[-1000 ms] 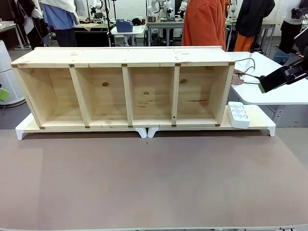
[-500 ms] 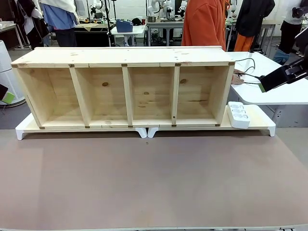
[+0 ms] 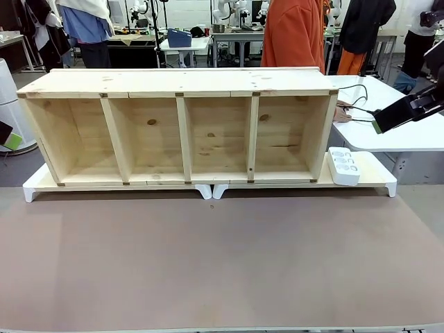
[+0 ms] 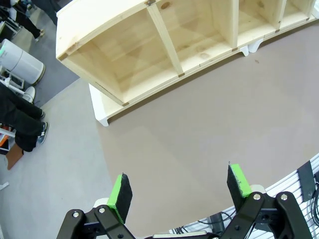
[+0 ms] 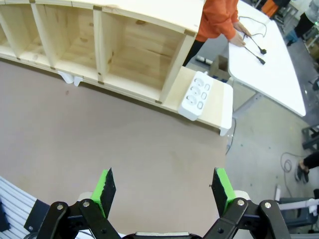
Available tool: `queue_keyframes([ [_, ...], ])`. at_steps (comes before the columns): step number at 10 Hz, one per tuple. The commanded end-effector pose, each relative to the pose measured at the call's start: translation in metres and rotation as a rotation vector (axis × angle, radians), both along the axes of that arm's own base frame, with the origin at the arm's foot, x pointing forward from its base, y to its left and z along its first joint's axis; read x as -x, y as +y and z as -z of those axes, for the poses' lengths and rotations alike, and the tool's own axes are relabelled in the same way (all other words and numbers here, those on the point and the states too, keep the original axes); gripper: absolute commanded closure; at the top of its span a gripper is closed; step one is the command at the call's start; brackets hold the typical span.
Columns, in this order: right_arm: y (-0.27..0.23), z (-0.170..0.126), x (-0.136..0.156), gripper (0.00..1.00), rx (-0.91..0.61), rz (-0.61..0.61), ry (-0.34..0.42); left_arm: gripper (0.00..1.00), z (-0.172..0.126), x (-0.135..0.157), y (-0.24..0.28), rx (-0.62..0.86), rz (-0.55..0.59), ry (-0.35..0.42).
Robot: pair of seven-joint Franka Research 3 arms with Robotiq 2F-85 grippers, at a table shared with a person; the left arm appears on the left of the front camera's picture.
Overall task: Perform cable management.
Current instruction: When the cord part of the Power Cable appears at the lower middle area of the table and stops, grasp the cord part of the Power Cable.
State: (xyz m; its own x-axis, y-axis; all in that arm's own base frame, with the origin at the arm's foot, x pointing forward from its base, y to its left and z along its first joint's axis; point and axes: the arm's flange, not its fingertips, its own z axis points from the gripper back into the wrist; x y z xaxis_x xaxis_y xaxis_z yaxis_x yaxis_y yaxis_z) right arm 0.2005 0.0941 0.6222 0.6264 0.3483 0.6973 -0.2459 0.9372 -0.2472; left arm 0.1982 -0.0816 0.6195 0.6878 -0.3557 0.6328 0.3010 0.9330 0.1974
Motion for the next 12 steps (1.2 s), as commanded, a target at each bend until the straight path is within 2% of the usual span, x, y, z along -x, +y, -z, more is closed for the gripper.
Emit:
queue_keyframes([
  [1,-0.0002,-0.0011,-0.0005,0.0,-0.002,0.001,-0.009,0.0,-0.0009,-0.0016,-0.0012,0.009,0.011,-0.006],
  [12,-0.0002,-0.0011,-0.0005,0.0,-0.002,0.001,-0.009,0.0,-0.0009,-0.0016,-0.0012,0.009,0.011,-0.006],
])
